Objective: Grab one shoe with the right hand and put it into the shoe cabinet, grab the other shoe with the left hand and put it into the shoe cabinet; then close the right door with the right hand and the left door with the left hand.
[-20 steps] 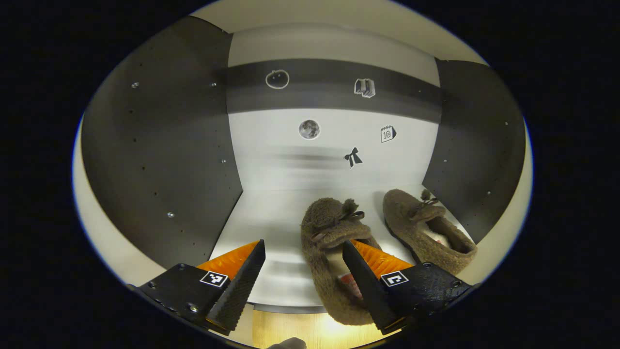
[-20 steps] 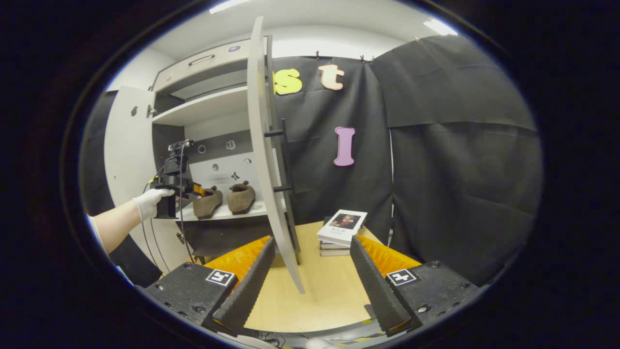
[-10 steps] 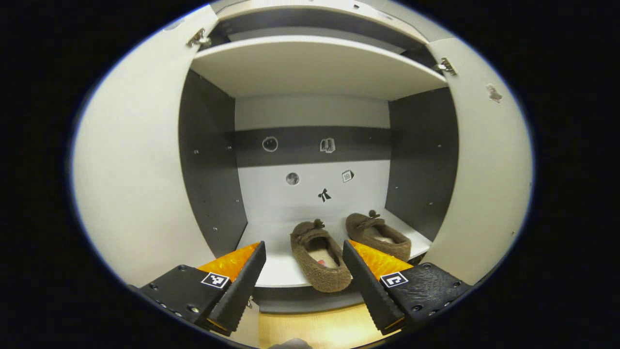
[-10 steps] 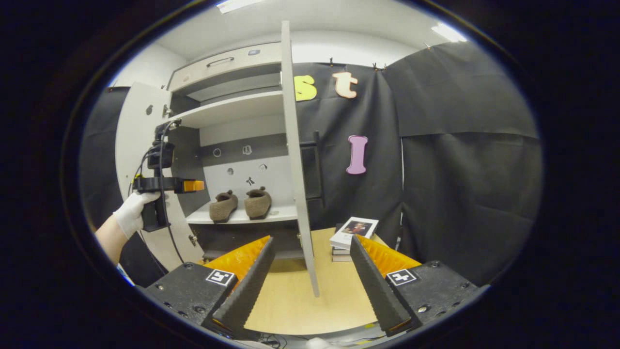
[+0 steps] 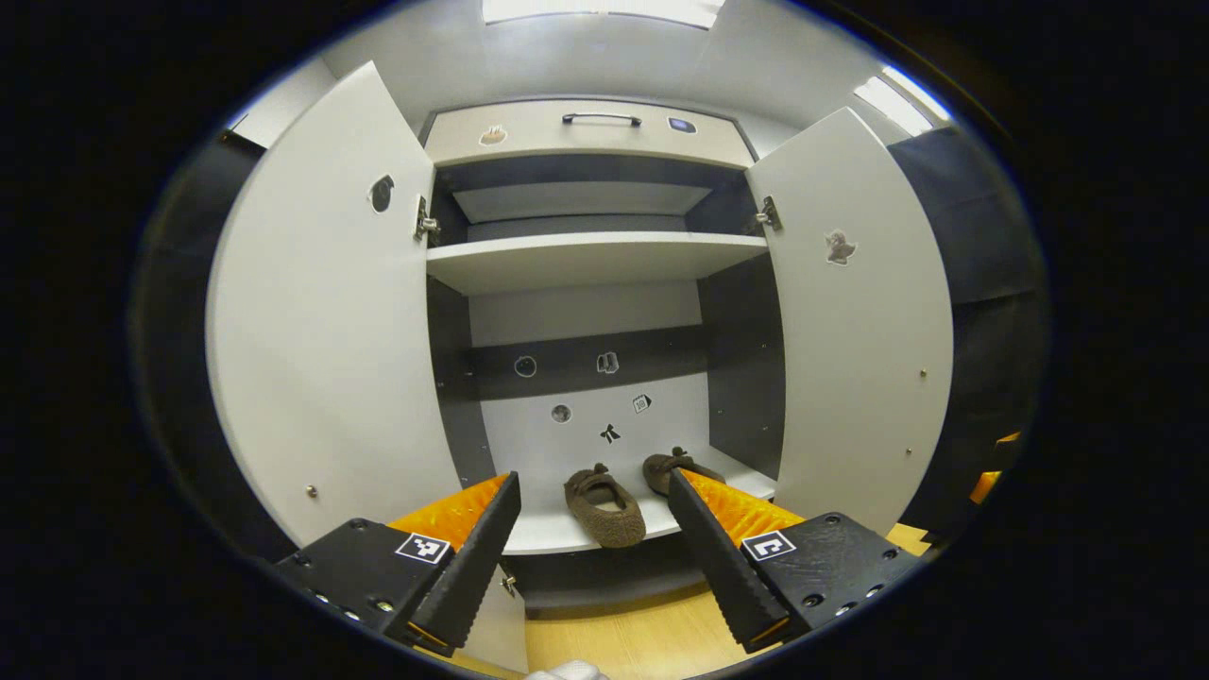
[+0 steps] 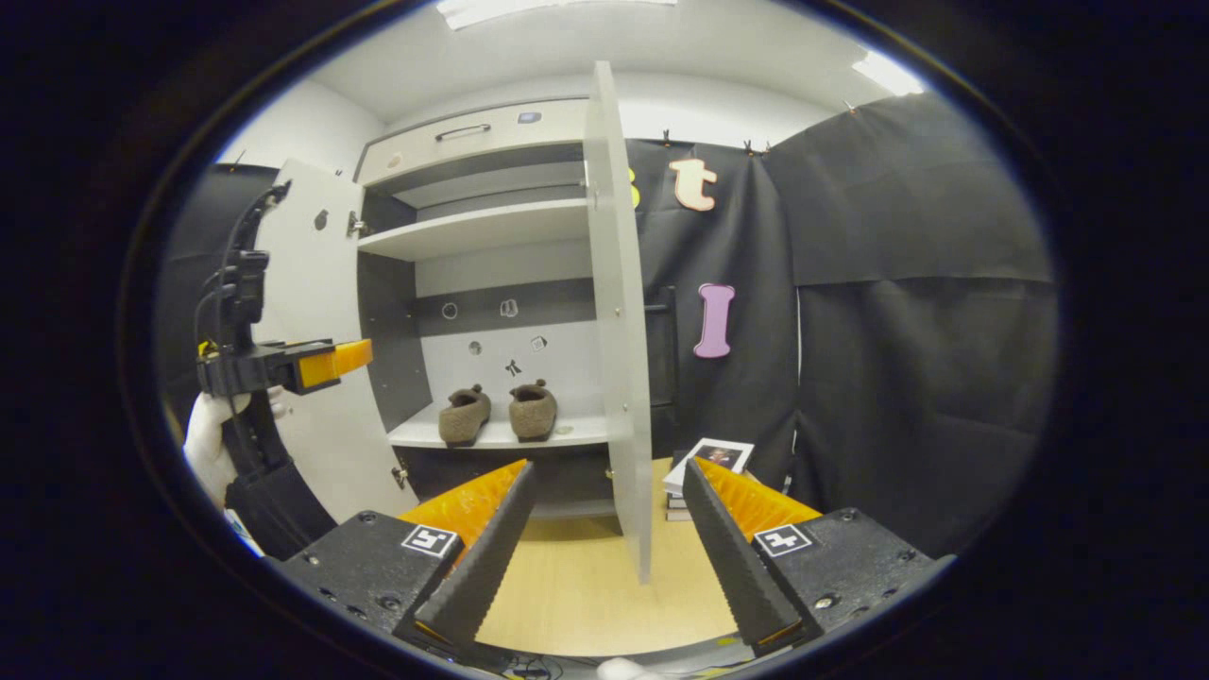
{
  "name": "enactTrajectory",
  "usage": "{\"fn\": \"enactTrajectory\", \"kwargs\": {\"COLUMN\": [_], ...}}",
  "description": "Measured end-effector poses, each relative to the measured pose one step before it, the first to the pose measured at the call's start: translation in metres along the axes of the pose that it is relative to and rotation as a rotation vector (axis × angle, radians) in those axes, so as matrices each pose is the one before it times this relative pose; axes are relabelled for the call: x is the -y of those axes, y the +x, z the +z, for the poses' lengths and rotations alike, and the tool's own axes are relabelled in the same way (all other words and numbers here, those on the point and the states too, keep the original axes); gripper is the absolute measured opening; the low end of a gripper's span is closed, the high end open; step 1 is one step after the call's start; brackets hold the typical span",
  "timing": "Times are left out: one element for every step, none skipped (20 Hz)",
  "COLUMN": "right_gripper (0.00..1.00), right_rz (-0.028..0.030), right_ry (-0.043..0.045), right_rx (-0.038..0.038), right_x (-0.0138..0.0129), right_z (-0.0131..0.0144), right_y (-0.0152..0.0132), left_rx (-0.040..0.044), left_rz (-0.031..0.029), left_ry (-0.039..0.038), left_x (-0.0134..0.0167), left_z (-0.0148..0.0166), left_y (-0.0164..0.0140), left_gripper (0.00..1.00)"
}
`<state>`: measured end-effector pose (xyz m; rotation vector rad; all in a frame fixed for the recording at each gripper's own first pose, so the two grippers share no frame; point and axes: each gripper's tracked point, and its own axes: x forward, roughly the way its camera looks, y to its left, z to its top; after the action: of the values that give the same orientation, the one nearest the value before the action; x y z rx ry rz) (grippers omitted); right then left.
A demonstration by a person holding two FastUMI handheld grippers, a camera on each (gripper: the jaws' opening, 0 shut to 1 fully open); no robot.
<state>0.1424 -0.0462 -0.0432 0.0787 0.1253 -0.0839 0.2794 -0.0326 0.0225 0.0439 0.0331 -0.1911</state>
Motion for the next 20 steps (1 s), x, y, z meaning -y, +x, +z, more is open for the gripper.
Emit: {"fn": "enactTrajectory", "kwargs": {"right_gripper": [0.99, 0.99, 0.99, 0.99, 0.99, 0.99, 0.99, 0.99, 0.99, 0.99, 0.99, 0.99, 0.99, 0.99, 0.99, 0.99, 0.99, 0.99, 0.99, 0.99], "right_rz": [-0.00324, -0.00054, 0.00381, 0.00278, 0.00282, 0.00040, -0.00029, 0.00219, 0.00279, 0.00225, -0.00063, 0.00283, 0.00580, 0.00583, 0.00284, 0.00802, 0.00720, 0.01082, 0.00631, 0.00129], "right_ry": [-0.00527, -0.00187, 0.00137, 0.00085, -0.00159, -0.00452, -0.00596, -0.00597, -0.00767, -0.00946, -0.01072, -0.00856, -0.00742, -0.00765, -0.00663, -0.00317, -0.00116, -0.00093, -0.00072, 0.00027], "right_rx": [0.00135, 0.00248, 0.00150, 0.00047, 0.00177, 0.00369, 0.00220, 0.00278, -0.00049, 0.00156, 0.00032, 0.00159, -0.00114, -0.00071, -0.00259, -0.00938, -0.01482, -0.01211, -0.00367, 0.00376], "right_x": [-0.00310, -0.00373, -0.00477, -0.00467, -0.00436, -0.00388, -0.00315, -0.00456, -0.00434, -0.00420, -0.00306, -0.00436, -0.00520, -0.00394, -0.00266, -0.00598, -0.00280, -0.00179, -0.00027, 0.00147], "right_z": [-0.00068, -0.00022, -0.00025, -0.00065, 0.00002, 0.00046, -0.00023, 0.00037, -0.00061, 0.00030, -0.00089, -0.00046, -0.00116, -0.00174, -0.00251, -0.00332, -0.00537, -0.00298, 0.00034, 0.00312], "right_y": [-0.00201, -0.00274, -0.00244, -0.00290, -0.00212, -0.00285, -0.00343, -0.00288, -0.00197, -0.00271, -0.00298, -0.00253, -0.00227, -0.00208, -0.00173, -0.00558, -0.00033, -0.00012, 0.00016, 0.00105], "left_rx": [0.01280, 0.00543, 0.00297, 0.00350, 0.00791, 0.00235, 0.00413, -0.00330, -0.00841, -0.01072, -0.01131, -0.01208, -0.00648, -0.00441, -0.00733, -0.00532, -0.01302, -0.00613, -0.00432, -0.00186], "left_rz": [-0.00502, -0.00989, 0.00542, 0.01040, -0.00085, 0.01088, 0.01558, 0.00929, 0.00235, 0.00265, 0.00811, 0.01054, 0.00961, 0.01307, 0.00901, 0.01225, 0.00888, 0.00693, 0.00273, 0.00293], "left_ry": [-0.00179, 0.00205, 0.00592, -0.00022, -0.00320, -0.00339, 0.00118, -0.00589, -0.01506, -0.01979, -0.01842, -0.01631, -0.01516, -0.00898, 0.00252, 0.00559, 0.00377, 0.00094, 0.00136, -0.00202], "left_x": [0.00142, 0.00033, -0.00449, -0.00267, -0.00043, -0.00313, -0.00533, -0.00471, -0.00231, -0.00401, -0.00530, -0.00366, -0.00363, -0.00343, -0.00135, -0.00137, -0.00128, -0.00052, -0.00009, 0.00078], "left_z": [0.00474, 0.00212, -0.00188, -0.00058, -0.00108, -0.00371, -0.00337, -0.00365, -0.00696, -0.00569, -0.00646, -0.00598, -0.00578, -0.00532, -0.00564, -0.00579, -0.00412, -0.00287, -0.00178, -0.00024], "left_y": [-0.01546, -0.01274, -0.01108, -0.01391, -0.01298, -0.01444, -0.01433, -0.01246, -0.01137, -0.00876, -0.01014, -0.00976, -0.00863, -0.00837, -0.00877, -0.00696, -0.00338, -0.00325, -0.00382, -0.00189], "left_gripper": [0.96, 0.96, 0.96, 0.96, 0.96, 0.96, 0.96, 0.96, 0.96, 0.96, 0.96, 0.96, 0.96, 0.96, 0.96, 0.96, 0.96, 0.96, 0.96, 0.96]}}
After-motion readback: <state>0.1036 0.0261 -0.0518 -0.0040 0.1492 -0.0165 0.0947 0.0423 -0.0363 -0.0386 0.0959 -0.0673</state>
